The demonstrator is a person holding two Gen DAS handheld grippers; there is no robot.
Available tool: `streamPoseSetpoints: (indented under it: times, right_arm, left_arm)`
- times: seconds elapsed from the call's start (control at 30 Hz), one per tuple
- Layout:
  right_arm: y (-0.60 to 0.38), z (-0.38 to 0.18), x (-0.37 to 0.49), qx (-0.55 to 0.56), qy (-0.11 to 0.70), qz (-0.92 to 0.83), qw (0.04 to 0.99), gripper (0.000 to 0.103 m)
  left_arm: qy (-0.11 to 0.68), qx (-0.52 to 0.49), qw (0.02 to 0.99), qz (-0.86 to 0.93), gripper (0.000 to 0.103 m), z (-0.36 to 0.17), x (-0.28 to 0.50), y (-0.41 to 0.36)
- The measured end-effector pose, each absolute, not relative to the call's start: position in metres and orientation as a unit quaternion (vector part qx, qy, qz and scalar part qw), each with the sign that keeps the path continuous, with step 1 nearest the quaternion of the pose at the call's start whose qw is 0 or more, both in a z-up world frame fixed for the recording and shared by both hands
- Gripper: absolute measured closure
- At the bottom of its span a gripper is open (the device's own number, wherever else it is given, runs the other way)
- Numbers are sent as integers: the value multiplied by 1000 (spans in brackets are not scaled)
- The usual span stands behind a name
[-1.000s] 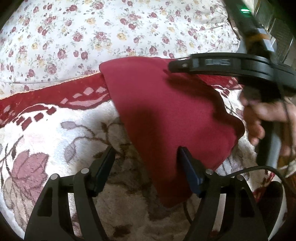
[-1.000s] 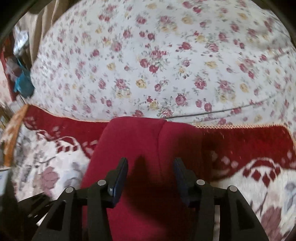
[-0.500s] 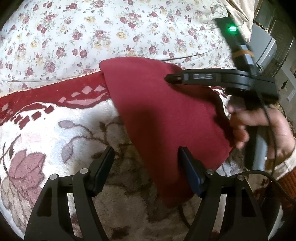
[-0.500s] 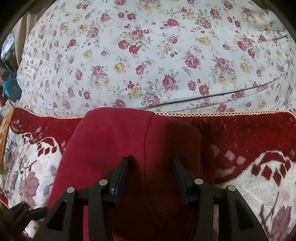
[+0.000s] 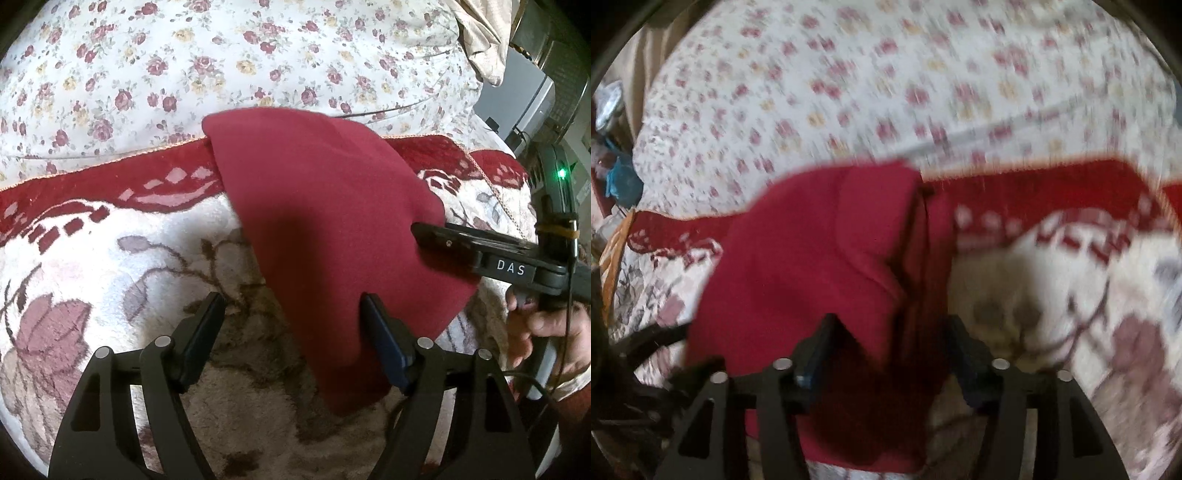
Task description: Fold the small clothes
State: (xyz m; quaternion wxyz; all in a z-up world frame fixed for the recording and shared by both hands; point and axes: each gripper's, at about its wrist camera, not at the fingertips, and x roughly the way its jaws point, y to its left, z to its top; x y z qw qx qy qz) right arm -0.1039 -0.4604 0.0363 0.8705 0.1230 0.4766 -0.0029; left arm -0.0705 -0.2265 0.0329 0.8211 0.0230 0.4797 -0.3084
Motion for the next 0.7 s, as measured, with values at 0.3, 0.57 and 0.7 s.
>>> streamPoseSetpoints:
  times: [0.3,0.57,0.7]
  right_arm:
    - [-461,35,-104,129,478,-6,869,36]
    - [-470,25,-107,161,480,-4,862,27]
    - [-469,26,-109,159,479,-5,863,25]
  left_arm:
    - [479,24,822,-307,25,33,-71,-227]
    - [479,24,822,-307,25,32,-71,-227]
    - [479,23,822,-307,25,32,-71,-227]
